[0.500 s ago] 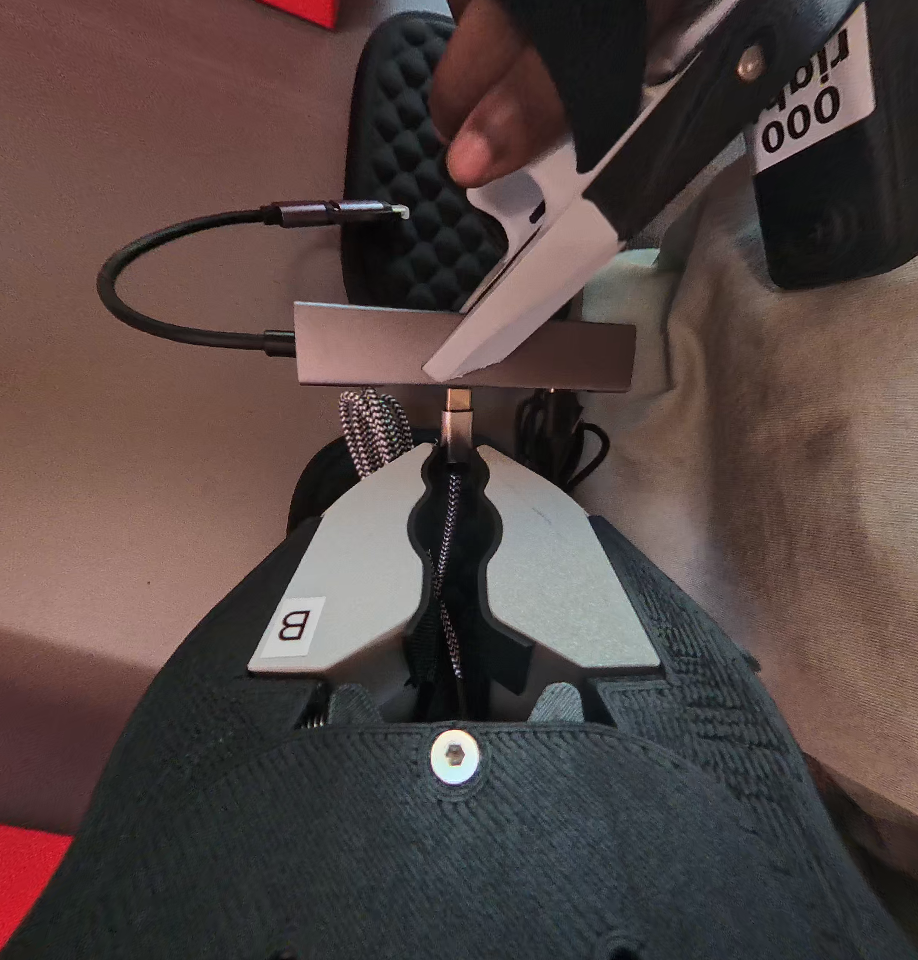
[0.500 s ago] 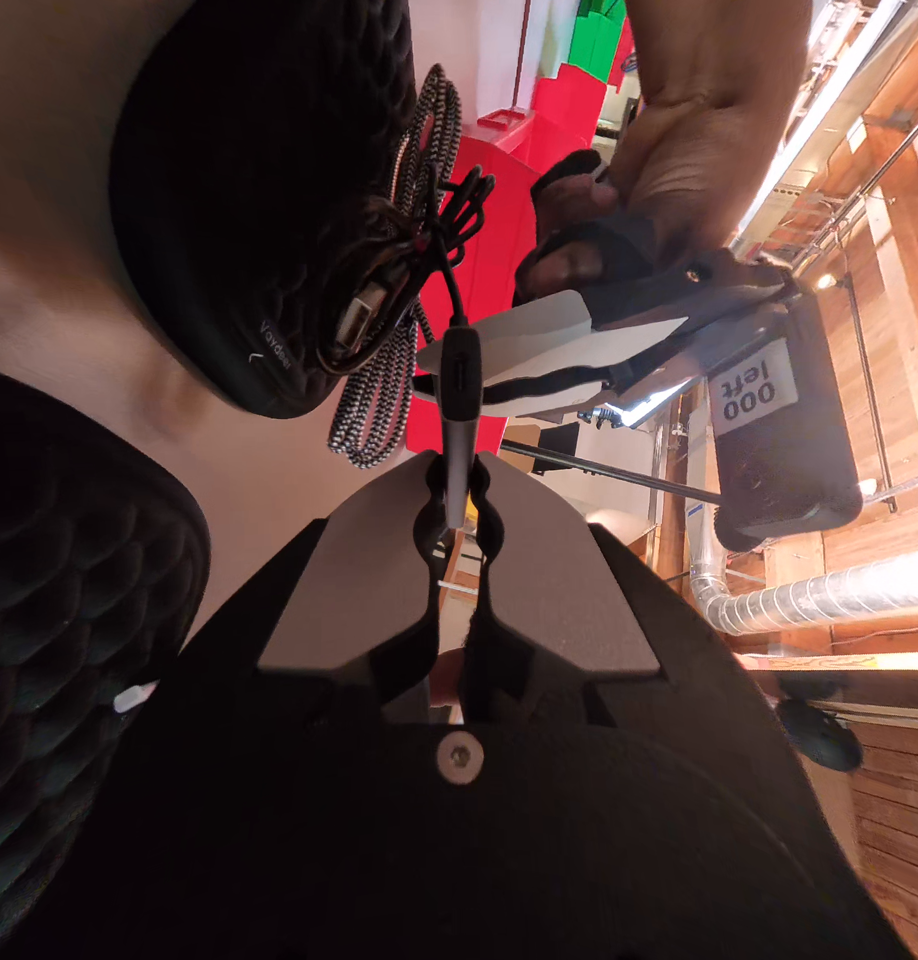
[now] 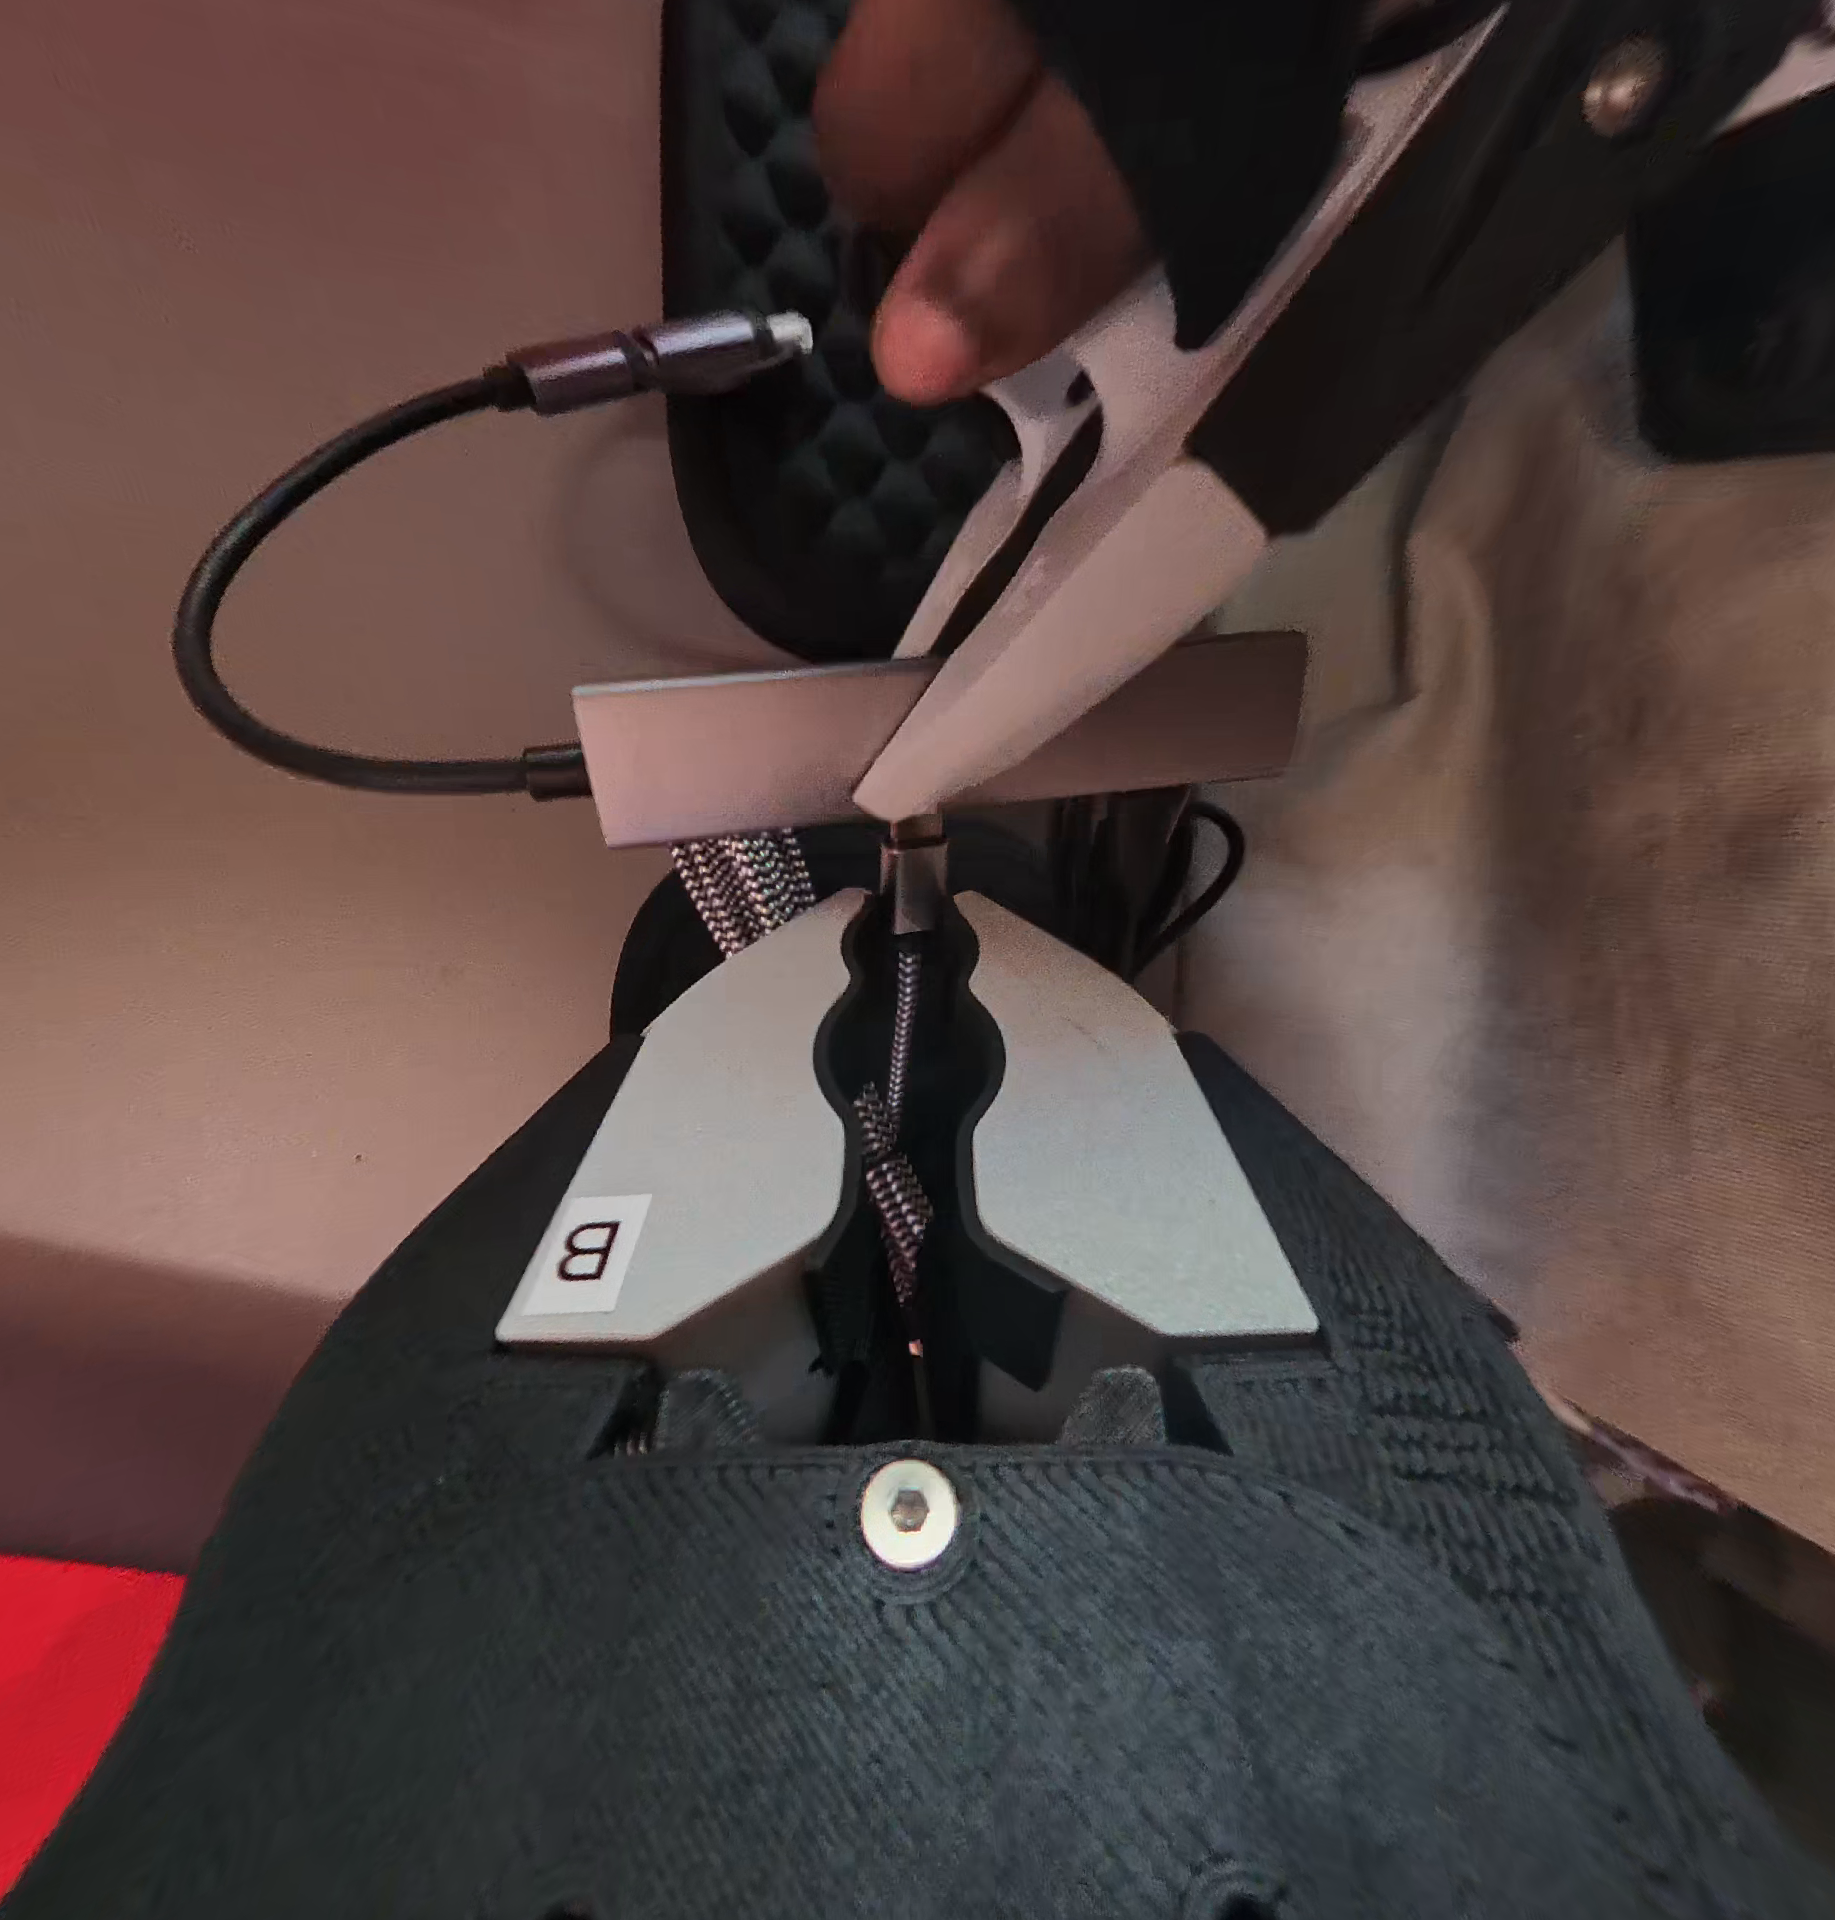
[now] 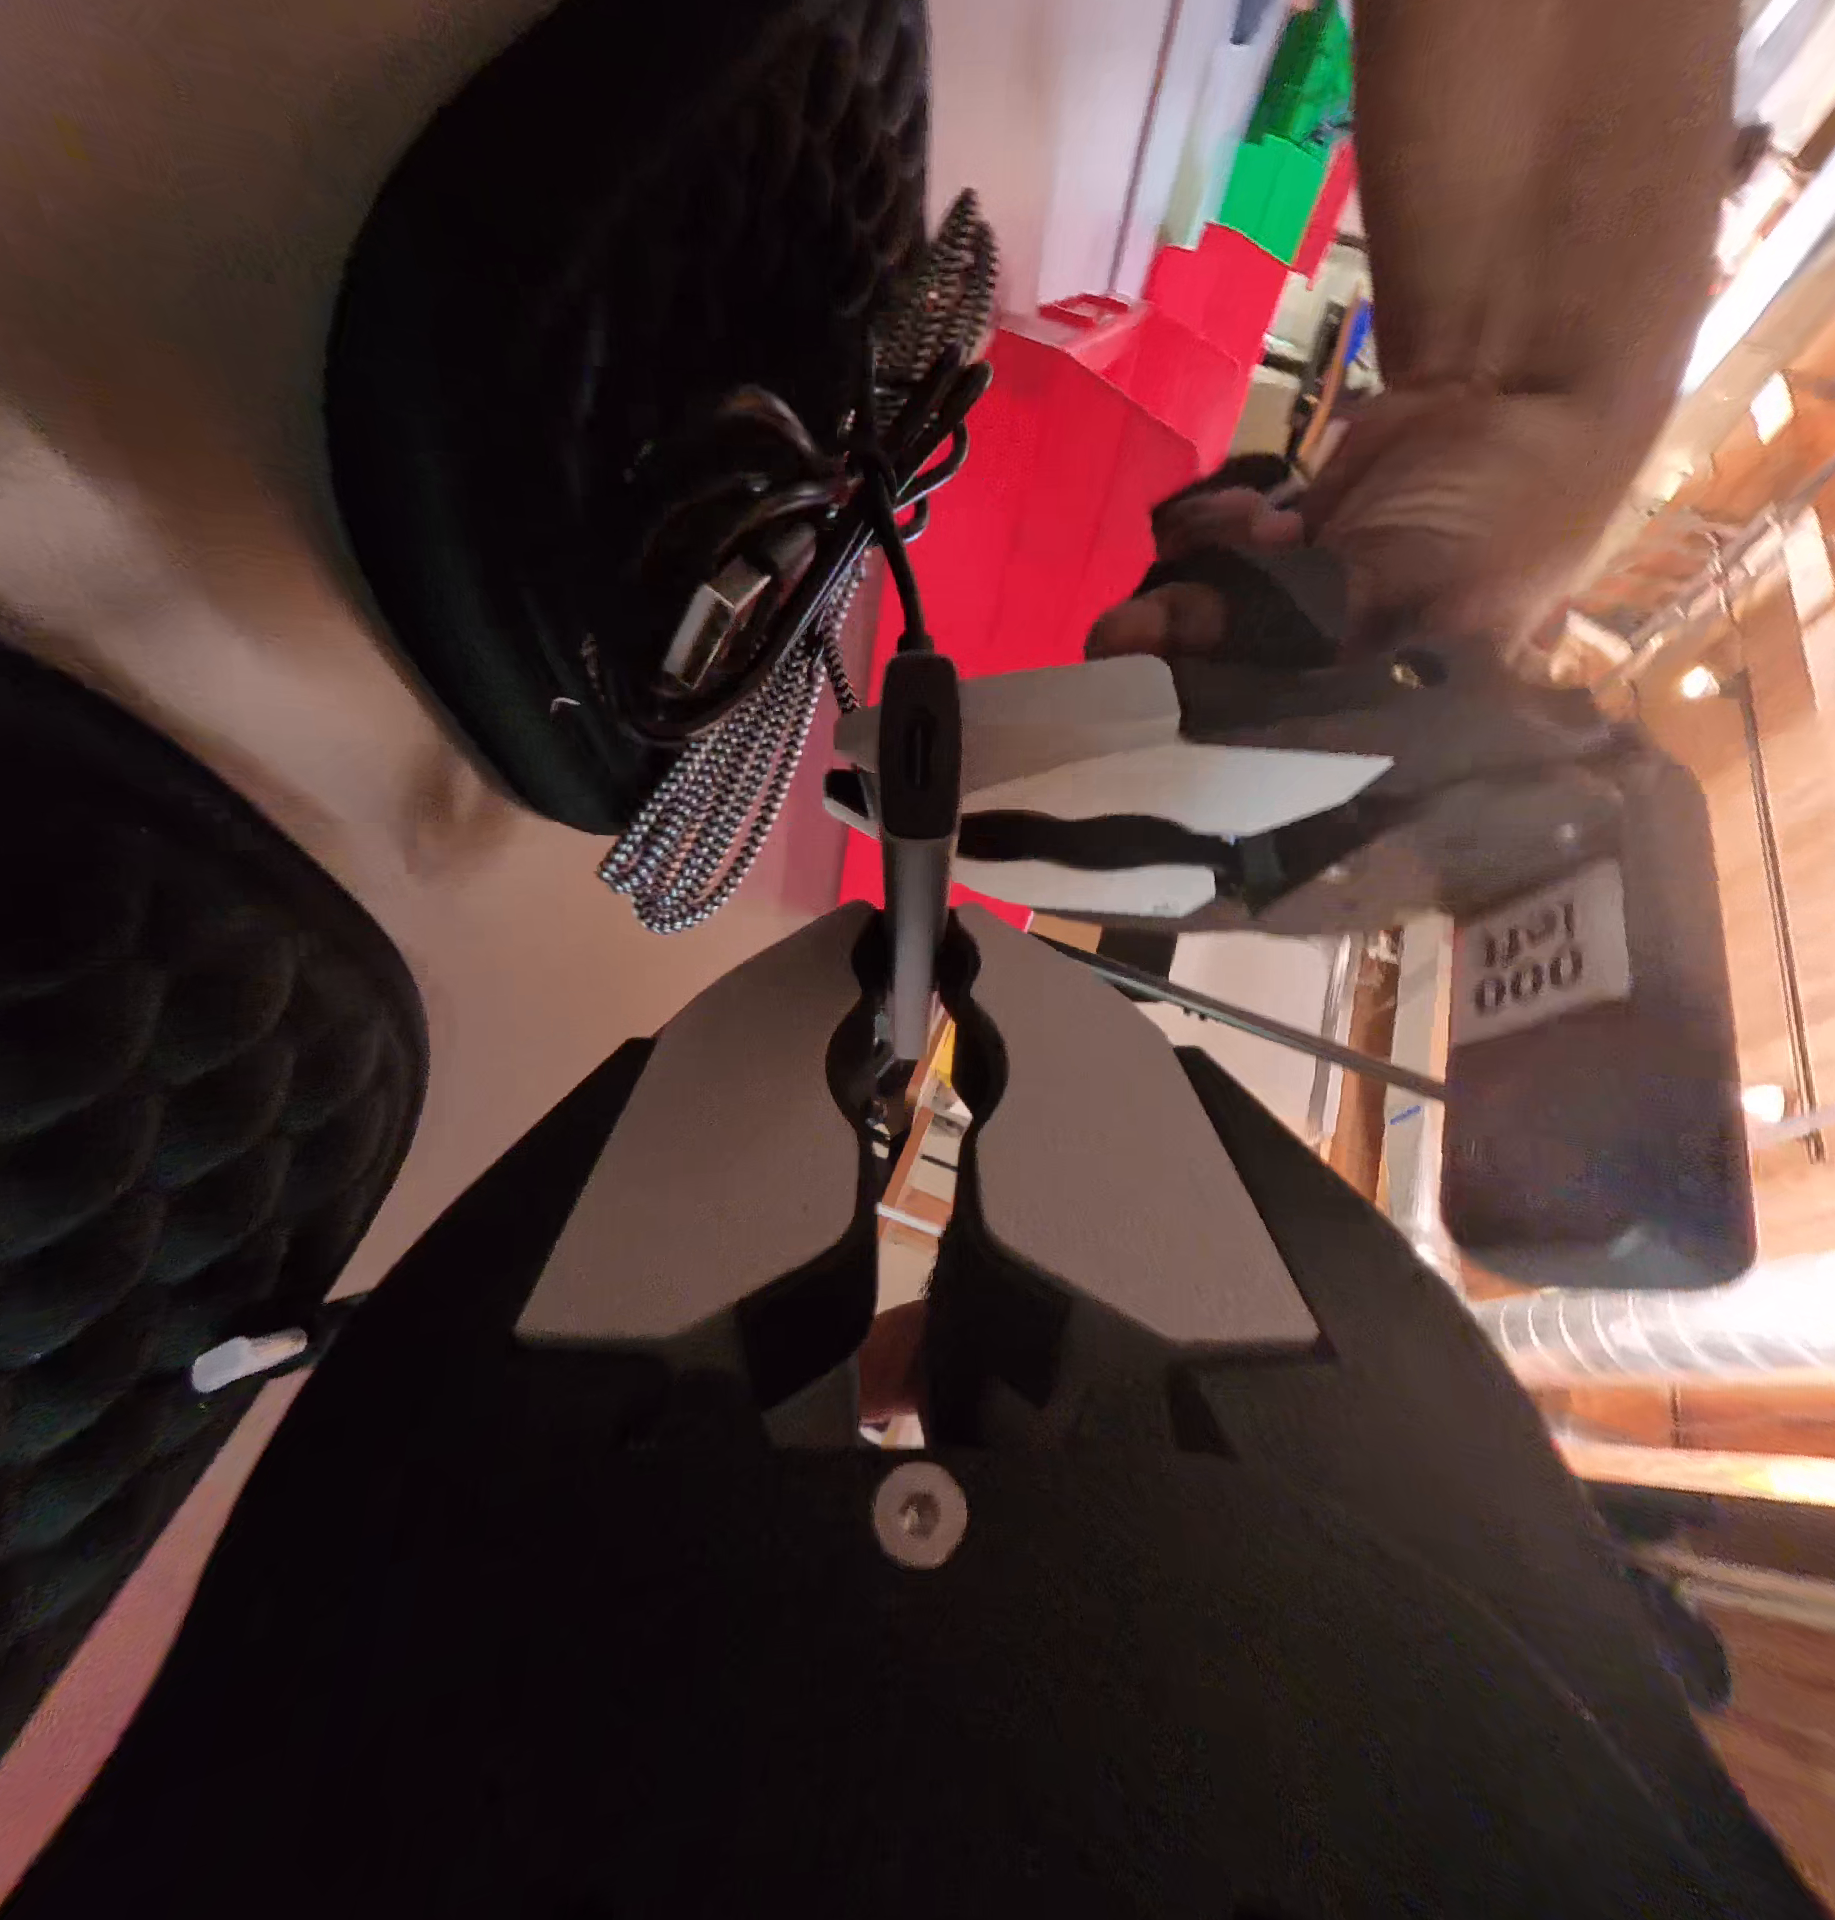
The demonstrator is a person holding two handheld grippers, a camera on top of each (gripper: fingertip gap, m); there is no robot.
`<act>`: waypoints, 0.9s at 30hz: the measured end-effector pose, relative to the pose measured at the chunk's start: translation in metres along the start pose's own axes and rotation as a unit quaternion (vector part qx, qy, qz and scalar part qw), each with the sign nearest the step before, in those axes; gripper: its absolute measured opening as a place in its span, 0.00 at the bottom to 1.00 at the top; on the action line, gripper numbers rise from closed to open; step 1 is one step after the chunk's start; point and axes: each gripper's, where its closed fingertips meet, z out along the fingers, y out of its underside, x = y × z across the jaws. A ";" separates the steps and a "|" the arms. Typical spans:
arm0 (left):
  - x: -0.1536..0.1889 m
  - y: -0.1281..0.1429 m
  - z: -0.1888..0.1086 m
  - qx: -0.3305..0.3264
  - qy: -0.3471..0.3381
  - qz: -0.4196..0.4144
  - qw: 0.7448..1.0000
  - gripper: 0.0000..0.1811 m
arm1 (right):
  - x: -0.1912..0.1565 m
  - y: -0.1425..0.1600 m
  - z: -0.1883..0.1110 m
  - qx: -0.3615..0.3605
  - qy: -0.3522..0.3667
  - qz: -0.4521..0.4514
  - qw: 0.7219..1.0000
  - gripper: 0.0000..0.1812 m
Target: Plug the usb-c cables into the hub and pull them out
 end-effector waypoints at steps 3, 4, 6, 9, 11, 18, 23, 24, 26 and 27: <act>0.000 0.004 0.010 -0.039 0.010 0.008 0.999 0.04 | -0.008 -0.004 0.003 0.019 -0.048 -0.027 0.998 0.04; -0.002 0.005 0.013 -0.041 0.015 0.004 0.999 0.04 | -0.011 -0.003 0.004 0.019 -0.067 -0.037 0.997 0.04; -0.004 0.006 0.017 -0.037 0.033 -0.006 0.999 0.04 | -0.019 -0.001 0.005 0.025 -0.101 -0.060 0.993 0.04; -0.008 0.007 0.025 -0.032 0.043 -0.012 0.999 0.04 | -0.032 -0.002 0.006 0.041 -0.135 -0.090 0.986 0.05; -0.008 0.007 0.028 -0.024 0.046 0.004 0.999 0.04 | -0.033 -0.002 0.007 0.049 -0.141 -0.075 0.986 0.05; -0.012 0.002 0.030 0.073 0.053 -0.005 0.996 0.04 | -0.037 0.003 0.011 0.028 -0.120 -0.025 0.992 0.04; -0.012 0.001 0.030 0.087 0.045 -0.008 0.995 0.04 | -0.038 0.002 0.013 0.021 -0.117 -0.022 0.993 0.04; -0.011 0.002 0.031 0.079 0.038 0.001 0.996 0.04 | -0.038 0.001 0.013 0.023 -0.117 -0.024 0.993 0.04; -0.012 0.003 0.029 0.068 0.009 0.018 0.997 0.05 | -0.035 0.003 0.013 0.018 -0.111 -0.038 0.993 0.05; -0.015 0.001 0.025 0.069 -0.017 0.023 0.997 0.05 | -0.031 0.006 0.014 0.009 -0.099 -0.043 0.994 0.05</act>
